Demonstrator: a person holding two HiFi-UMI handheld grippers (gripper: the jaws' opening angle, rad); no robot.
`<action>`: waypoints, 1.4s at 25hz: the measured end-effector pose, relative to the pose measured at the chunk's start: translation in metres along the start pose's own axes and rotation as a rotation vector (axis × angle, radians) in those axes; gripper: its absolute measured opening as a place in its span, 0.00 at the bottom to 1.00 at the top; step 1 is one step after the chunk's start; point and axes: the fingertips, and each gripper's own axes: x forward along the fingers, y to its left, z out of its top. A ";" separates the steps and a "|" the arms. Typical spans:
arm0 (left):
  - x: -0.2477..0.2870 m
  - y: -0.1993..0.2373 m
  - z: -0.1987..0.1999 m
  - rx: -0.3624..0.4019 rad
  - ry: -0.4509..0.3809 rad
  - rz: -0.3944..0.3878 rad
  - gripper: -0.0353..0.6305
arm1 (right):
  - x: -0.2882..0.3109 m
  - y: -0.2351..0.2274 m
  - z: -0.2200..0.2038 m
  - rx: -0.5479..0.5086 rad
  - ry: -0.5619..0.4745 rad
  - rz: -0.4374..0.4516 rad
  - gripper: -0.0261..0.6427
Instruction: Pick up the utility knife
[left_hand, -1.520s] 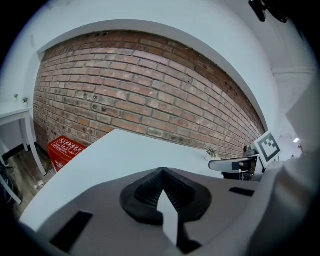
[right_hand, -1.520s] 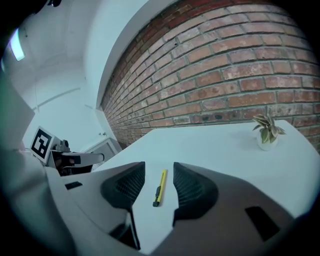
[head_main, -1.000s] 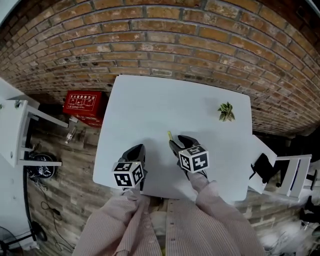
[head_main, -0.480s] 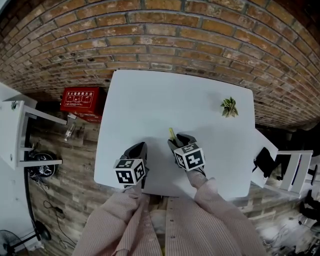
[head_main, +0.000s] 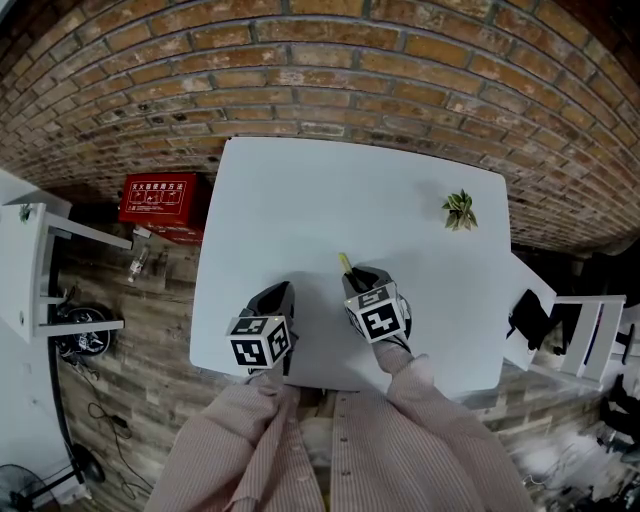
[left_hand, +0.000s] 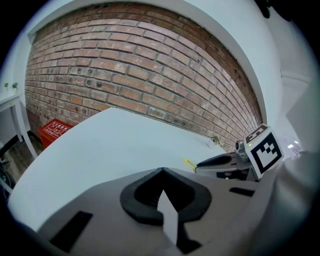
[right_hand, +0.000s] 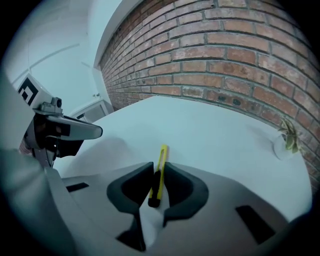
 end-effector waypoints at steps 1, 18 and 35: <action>0.000 0.000 0.001 0.000 -0.001 -0.001 0.04 | 0.000 0.000 0.000 0.000 0.002 -0.005 0.14; -0.004 -0.006 0.007 0.023 -0.024 -0.030 0.04 | -0.005 0.002 0.006 0.021 -0.021 0.005 0.12; -0.042 -0.031 0.056 0.180 -0.189 -0.077 0.04 | -0.075 0.002 0.060 0.183 -0.374 0.076 0.12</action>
